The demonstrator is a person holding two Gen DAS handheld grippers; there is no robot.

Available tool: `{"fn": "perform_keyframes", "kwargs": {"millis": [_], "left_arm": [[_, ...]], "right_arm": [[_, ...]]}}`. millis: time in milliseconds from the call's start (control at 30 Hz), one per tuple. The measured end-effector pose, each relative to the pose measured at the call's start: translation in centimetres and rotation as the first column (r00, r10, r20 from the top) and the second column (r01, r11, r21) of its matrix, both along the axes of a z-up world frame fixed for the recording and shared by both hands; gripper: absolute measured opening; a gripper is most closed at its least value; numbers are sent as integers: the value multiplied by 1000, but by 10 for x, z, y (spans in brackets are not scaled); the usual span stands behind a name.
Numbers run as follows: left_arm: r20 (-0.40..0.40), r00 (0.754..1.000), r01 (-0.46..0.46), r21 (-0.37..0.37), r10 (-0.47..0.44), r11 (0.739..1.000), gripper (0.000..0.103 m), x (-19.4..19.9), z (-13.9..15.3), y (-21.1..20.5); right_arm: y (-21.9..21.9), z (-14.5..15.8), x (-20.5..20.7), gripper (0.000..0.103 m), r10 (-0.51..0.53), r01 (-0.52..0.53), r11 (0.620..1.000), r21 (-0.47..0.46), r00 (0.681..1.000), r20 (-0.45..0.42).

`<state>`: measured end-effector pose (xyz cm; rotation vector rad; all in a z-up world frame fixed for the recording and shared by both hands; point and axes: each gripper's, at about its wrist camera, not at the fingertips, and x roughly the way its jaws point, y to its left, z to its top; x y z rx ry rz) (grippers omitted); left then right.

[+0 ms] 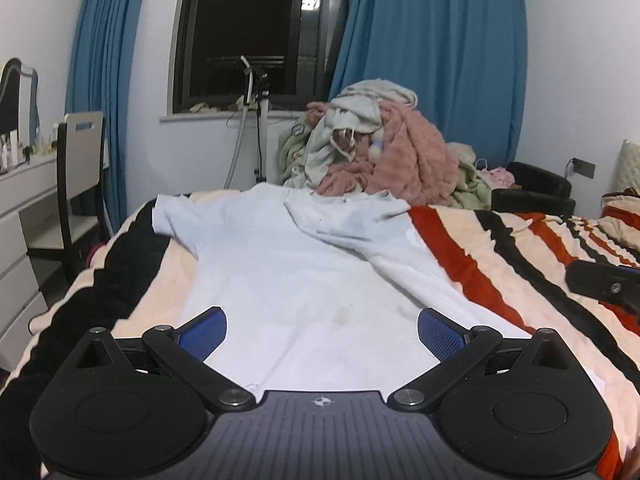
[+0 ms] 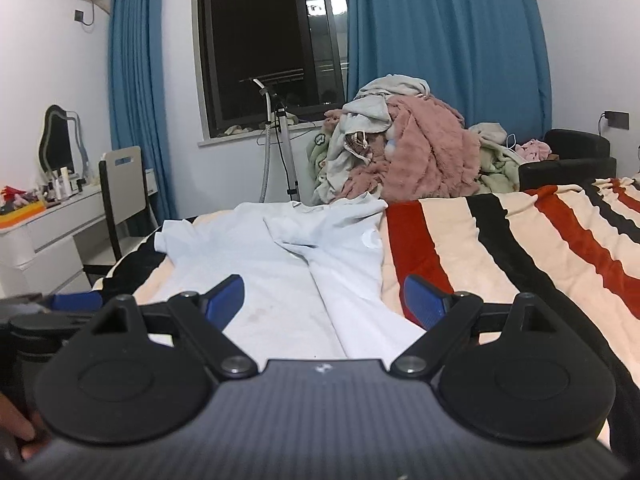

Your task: Fold clothes

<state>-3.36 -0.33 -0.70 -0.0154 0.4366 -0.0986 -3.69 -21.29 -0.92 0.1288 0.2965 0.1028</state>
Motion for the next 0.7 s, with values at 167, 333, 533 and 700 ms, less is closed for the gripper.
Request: {"fn": "perform_keyframes", "kwargs": {"millis": [167,333,533,700], "left_arm": [[-31,999,-10,5,10,1000,102,11,-9,1],[-59,998,5,34,-3,999,102,18,-17,-5],[-112,992,60,54,-54,997,102,24,-28,-20],[-136,984,124,72,-113,990,100,32,-32,-53]], "right_arm": [[-5,-2,0,88,-20,20,1000,1,1000,-11],[-13,4,-1,88,-39,39,999,16,999,-7],[-41,19,-3,88,-73,72,995,61,997,11],[-77,23,3,88,-99,100,993,66,995,-21]]}}
